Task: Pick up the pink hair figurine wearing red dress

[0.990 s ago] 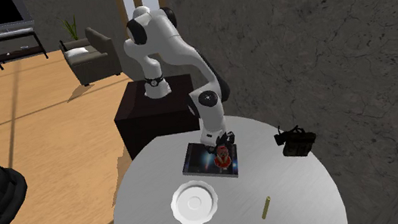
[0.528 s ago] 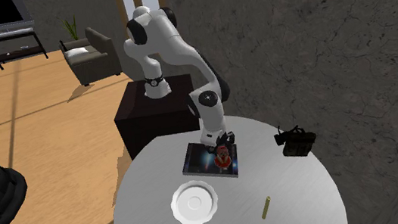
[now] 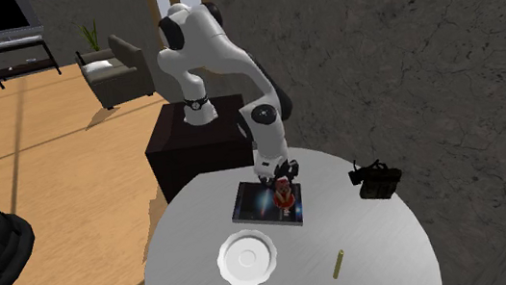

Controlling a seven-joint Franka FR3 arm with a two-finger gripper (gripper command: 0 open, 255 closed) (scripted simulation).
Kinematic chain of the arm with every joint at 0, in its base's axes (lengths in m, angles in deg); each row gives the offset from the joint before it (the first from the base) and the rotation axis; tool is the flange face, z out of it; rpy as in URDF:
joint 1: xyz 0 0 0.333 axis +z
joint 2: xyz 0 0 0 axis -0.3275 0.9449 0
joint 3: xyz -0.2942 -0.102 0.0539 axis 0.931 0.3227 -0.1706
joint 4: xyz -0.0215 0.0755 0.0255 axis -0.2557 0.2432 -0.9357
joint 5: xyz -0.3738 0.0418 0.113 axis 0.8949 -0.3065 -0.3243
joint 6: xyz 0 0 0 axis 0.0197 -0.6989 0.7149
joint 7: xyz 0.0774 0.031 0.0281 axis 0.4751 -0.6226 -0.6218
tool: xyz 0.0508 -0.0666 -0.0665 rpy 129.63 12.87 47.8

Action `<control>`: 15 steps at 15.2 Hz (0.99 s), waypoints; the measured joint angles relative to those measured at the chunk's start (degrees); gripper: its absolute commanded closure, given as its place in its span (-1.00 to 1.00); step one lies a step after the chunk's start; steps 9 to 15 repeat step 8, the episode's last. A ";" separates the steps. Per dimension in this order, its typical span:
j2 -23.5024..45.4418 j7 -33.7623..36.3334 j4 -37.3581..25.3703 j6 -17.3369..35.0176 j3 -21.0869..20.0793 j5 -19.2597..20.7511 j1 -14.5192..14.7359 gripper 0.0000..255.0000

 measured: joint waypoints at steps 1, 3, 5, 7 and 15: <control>-0.63 -0.05 0.21 -0.44 -0.06 -0.07 -0.16 1.00; -1.88 0.23 0.52 -1.33 -0.21 -0.18 -0.15 1.00; -2.96 0.28 0.74 -2.17 -0.31 -0.27 -0.30 1.00; -4.17 0.29 1.23 -2.89 -0.43 -0.41 -0.51 1.00; -4.31 0.39 0.88 -3.37 -0.44 -0.40 -0.47 1.00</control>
